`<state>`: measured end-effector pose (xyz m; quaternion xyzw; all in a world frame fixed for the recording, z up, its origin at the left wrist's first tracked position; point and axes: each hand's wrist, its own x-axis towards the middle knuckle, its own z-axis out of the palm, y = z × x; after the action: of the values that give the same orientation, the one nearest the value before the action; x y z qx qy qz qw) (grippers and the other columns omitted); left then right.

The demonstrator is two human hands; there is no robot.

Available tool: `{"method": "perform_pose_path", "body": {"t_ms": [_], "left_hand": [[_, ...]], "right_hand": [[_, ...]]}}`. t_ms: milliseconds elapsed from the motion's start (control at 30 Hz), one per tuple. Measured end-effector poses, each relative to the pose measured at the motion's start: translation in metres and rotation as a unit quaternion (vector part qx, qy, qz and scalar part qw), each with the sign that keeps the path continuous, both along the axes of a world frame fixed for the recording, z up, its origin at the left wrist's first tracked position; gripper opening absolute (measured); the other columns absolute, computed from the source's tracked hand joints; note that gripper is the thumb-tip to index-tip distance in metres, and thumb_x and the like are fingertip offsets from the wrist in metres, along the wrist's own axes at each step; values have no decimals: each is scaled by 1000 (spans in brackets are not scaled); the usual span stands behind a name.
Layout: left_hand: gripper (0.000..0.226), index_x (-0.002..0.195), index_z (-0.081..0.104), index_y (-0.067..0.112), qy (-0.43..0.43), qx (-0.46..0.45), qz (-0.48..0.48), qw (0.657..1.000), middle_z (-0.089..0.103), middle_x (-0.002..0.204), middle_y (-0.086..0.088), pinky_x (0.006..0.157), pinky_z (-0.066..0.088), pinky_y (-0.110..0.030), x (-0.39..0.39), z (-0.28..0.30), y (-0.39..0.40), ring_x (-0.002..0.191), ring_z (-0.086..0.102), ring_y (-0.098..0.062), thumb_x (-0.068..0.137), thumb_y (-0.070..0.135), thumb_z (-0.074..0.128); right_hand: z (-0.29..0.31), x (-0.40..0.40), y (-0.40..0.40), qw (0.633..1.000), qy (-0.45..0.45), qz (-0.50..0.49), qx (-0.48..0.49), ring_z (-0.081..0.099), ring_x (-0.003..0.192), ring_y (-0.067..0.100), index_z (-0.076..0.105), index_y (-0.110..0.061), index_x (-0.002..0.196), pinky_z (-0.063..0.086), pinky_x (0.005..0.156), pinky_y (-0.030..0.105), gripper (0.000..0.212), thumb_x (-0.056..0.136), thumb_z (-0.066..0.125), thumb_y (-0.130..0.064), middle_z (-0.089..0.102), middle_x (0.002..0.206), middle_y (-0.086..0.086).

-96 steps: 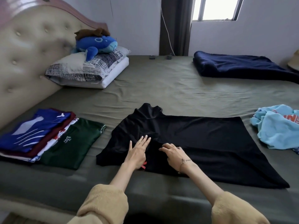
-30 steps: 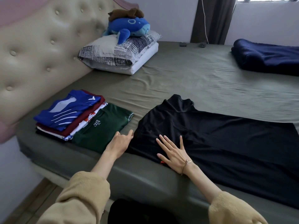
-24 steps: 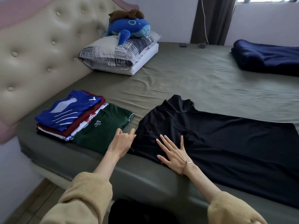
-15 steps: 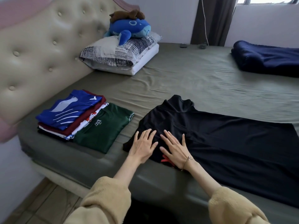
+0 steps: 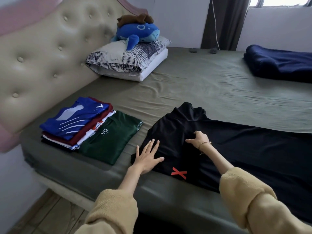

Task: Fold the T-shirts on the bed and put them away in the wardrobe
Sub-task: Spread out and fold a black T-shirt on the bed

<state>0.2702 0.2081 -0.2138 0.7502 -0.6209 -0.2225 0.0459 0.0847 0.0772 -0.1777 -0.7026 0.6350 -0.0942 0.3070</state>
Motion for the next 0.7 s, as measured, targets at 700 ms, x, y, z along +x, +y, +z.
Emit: {"method": "perform_pose_path", "body": {"t_ms": [700], "left_hand": [[64, 151, 4, 27, 166, -10, 78, 983, -4, 158, 14, 111, -22, -41, 3, -3, -5, 144, -7, -1, 98, 24, 39]], "right_hand": [[-26, -18, 79, 890, -23, 341, -301, 50, 113, 14, 51, -16, 130, 42, 78, 15, 77, 63, 43, 23, 48, 128, -1]]}}
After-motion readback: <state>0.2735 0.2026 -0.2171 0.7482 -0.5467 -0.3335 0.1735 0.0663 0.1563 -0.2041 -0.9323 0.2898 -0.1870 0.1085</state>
